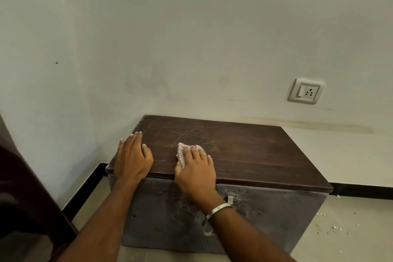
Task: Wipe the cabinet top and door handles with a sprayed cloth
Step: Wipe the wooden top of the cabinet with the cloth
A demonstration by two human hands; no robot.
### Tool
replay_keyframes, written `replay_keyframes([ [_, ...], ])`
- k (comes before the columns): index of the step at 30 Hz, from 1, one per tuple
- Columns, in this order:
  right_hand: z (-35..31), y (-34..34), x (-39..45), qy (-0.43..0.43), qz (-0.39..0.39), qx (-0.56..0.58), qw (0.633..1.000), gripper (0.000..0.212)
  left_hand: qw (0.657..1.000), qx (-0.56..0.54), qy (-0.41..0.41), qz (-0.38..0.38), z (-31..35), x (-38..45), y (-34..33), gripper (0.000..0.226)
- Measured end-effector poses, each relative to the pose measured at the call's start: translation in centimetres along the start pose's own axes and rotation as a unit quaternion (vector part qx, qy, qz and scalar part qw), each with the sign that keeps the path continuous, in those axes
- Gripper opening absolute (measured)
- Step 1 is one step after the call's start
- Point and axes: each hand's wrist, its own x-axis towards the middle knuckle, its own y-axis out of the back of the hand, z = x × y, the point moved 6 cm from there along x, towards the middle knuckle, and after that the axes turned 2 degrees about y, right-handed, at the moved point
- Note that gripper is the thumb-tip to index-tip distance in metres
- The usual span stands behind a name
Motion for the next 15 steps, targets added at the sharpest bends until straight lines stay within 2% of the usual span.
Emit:
replay_keyframes([
  [8,10.2,3.5,-0.1,-0.111,0.006,-0.032,0.993,0.060,1.000,0.008,-0.007,0.000,0.1,0.0,0.0,0.062],
  [11,10.0,3.1,0.6,-0.121,0.003,-0.051,0.991,0.061,1.000,0.016,-0.012,0.006,0.1,0.0,0.0,0.061],
  [15,6.5,1.4,2.3,-0.101,-0.024,-0.044,0.994,0.064,1.000,0.021,-0.015,0.006,0.3,-0.2,0.0,0.062],
])
